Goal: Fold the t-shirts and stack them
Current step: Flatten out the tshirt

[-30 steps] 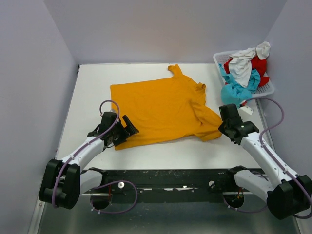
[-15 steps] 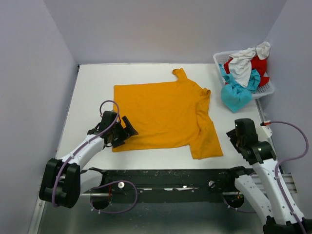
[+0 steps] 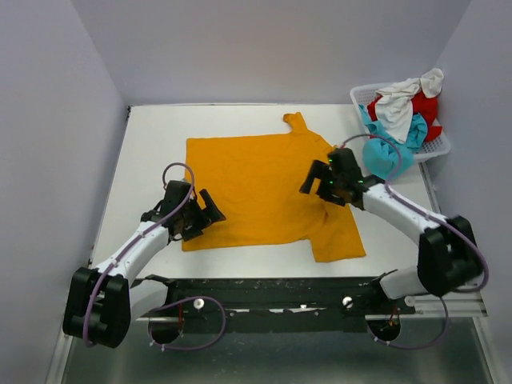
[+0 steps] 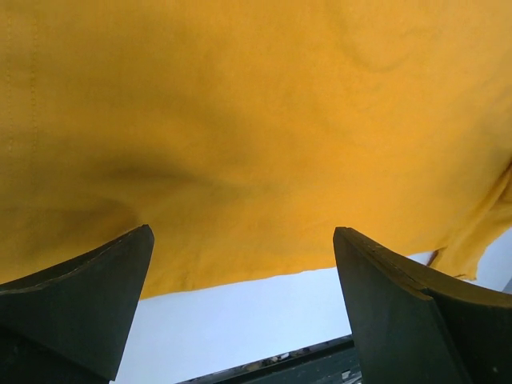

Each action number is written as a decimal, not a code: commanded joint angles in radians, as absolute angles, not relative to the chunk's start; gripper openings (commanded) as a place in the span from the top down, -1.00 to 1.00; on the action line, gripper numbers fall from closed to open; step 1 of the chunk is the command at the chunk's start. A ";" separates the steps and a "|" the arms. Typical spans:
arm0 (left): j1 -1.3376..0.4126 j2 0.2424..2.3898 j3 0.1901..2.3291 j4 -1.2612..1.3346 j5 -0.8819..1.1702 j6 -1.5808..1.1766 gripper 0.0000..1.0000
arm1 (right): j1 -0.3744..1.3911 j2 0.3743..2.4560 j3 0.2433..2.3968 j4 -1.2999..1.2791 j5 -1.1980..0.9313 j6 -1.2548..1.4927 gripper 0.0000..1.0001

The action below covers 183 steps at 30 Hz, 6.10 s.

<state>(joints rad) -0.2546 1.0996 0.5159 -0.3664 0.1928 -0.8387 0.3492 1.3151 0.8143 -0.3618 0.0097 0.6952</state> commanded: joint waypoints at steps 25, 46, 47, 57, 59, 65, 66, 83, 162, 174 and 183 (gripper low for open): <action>-0.223 1.471 0.585 -0.184 0.324 -0.875 -0.98 | 0.166 1.639 0.947 -0.259 0.345 0.662 -1.00; -0.221 1.212 0.624 -0.335 0.300 -0.822 -0.97 | 0.133 1.481 0.983 -0.010 -0.260 0.433 -1.00; -0.220 1.224 0.665 -0.338 0.310 -0.818 -0.97 | 0.141 1.532 1.023 0.029 -0.272 0.433 -1.00; -0.170 1.645 1.053 -0.250 0.406 -0.783 -0.97 | 0.179 2.072 1.472 0.032 -0.207 0.477 -1.00; -0.157 1.713 1.090 -0.241 0.413 -0.795 -0.97 | 0.179 2.127 1.506 0.026 -0.222 0.505 -1.00; -0.148 1.806 1.111 -0.279 0.401 -0.795 -0.97 | 0.178 2.239 1.526 -0.014 -0.151 0.571 -1.00; -0.146 1.807 1.103 -0.293 0.384 -0.800 -0.97 | 0.178 2.248 1.533 -0.050 -0.106 0.580 -1.00; -0.131 1.809 1.019 -0.304 0.393 -0.823 -0.97 | 0.086 2.154 1.454 -0.273 0.285 0.768 -1.00; -0.117 1.865 1.263 -0.511 0.358 -0.766 -0.97 | 0.177 2.344 1.692 -0.135 0.022 0.685 -1.00; -0.120 1.905 1.333 -0.594 0.338 -0.785 -0.97 | 0.176 2.485 1.925 -0.131 0.054 0.727 -1.00; -0.190 1.586 1.214 -0.614 0.218 -0.736 -0.97 | 0.244 2.071 1.745 -0.225 0.146 0.475 -1.00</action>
<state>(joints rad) -0.1349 1.8275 1.2831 -0.5728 0.3393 -0.7666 0.1963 2.3581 1.8988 -0.1696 0.0574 0.5995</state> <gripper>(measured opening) 0.983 0.998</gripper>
